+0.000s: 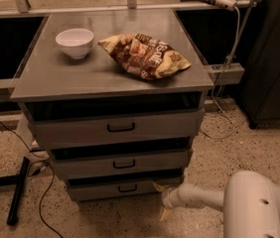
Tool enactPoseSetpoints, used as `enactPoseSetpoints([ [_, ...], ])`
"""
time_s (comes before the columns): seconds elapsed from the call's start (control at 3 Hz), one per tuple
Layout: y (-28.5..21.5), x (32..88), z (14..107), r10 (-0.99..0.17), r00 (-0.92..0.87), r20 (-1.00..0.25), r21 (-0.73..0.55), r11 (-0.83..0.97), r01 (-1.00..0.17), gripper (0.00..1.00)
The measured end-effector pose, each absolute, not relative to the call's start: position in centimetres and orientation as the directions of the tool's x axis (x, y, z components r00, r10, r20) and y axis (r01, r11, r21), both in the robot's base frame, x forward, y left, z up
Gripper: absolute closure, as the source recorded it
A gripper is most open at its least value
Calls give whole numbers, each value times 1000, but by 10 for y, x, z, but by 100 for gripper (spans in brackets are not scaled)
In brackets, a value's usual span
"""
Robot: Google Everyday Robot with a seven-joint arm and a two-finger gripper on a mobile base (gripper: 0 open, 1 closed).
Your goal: Close bottom drawer
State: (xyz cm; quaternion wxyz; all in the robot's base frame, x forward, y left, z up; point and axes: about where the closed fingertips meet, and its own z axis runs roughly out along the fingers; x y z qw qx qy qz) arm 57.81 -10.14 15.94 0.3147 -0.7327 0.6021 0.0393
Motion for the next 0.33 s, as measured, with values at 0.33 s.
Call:
enactPoseSetpoints([
  [0.33, -101, 578, 159, -858, 272, -437, -414, -77, -907, 0],
])
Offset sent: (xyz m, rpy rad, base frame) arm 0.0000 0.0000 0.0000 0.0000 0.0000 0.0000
